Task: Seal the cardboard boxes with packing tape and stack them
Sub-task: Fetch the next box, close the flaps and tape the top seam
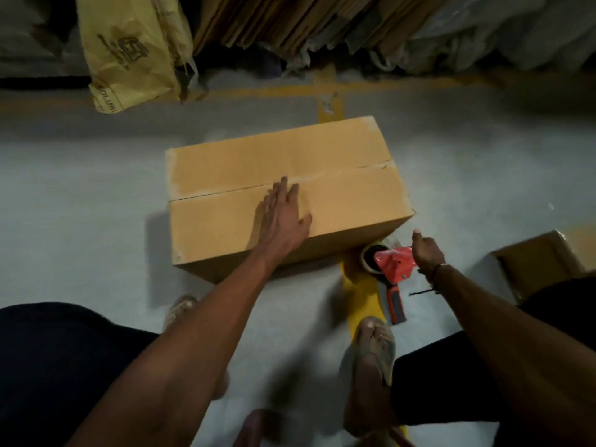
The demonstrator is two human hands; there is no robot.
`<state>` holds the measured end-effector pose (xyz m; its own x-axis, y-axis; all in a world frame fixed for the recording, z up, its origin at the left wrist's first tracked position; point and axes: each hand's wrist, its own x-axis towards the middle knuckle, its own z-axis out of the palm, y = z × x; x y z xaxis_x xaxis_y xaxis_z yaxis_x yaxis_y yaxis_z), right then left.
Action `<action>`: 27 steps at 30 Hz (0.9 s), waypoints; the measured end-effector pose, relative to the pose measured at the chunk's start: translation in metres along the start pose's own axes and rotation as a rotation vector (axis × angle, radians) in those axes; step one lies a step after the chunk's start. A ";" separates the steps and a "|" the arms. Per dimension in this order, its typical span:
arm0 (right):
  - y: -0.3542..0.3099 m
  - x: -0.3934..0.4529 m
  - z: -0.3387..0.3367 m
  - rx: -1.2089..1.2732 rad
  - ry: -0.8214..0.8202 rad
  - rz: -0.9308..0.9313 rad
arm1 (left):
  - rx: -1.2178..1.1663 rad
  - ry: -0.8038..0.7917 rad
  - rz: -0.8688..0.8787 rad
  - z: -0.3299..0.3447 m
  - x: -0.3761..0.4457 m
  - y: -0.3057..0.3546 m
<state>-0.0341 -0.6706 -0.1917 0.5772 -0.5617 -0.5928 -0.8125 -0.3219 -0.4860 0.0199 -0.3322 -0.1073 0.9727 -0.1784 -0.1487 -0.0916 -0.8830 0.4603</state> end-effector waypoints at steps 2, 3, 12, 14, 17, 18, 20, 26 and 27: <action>0.029 -0.004 0.006 -0.024 -0.049 0.111 | 0.027 -0.067 0.151 0.023 0.002 0.026; 0.042 -0.007 0.009 -0.049 -0.077 0.146 | 0.056 -0.091 0.212 0.035 0.003 0.033; 0.075 0.004 0.052 0.073 -0.215 0.270 | 0.117 -0.106 0.301 0.079 0.007 0.036; 0.082 0.018 0.065 0.177 -0.234 0.317 | 0.098 -0.138 0.290 0.076 0.008 0.037; 0.125 0.073 0.096 0.218 -0.230 0.349 | 0.090 -0.175 0.285 0.072 0.010 0.038; 0.139 0.091 0.109 0.214 -0.248 0.331 | 0.091 -0.189 0.279 0.071 0.010 0.038; 0.148 0.106 0.122 0.177 -0.231 0.327 | 0.104 -0.212 0.262 0.070 0.012 0.039; 0.063 -0.001 0.051 -0.146 -0.034 0.363 | 0.219 -0.279 0.245 0.061 0.013 0.047; 0.059 -0.009 0.042 -0.202 -0.015 0.339 | 0.251 -0.305 0.251 0.058 0.016 0.048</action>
<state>-0.0836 -0.6524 -0.2416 0.2737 -0.6507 -0.7083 -0.9560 -0.2647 -0.1262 0.0183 -0.4027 -0.1385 0.8104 -0.4858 -0.3277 -0.4012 -0.8675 0.2940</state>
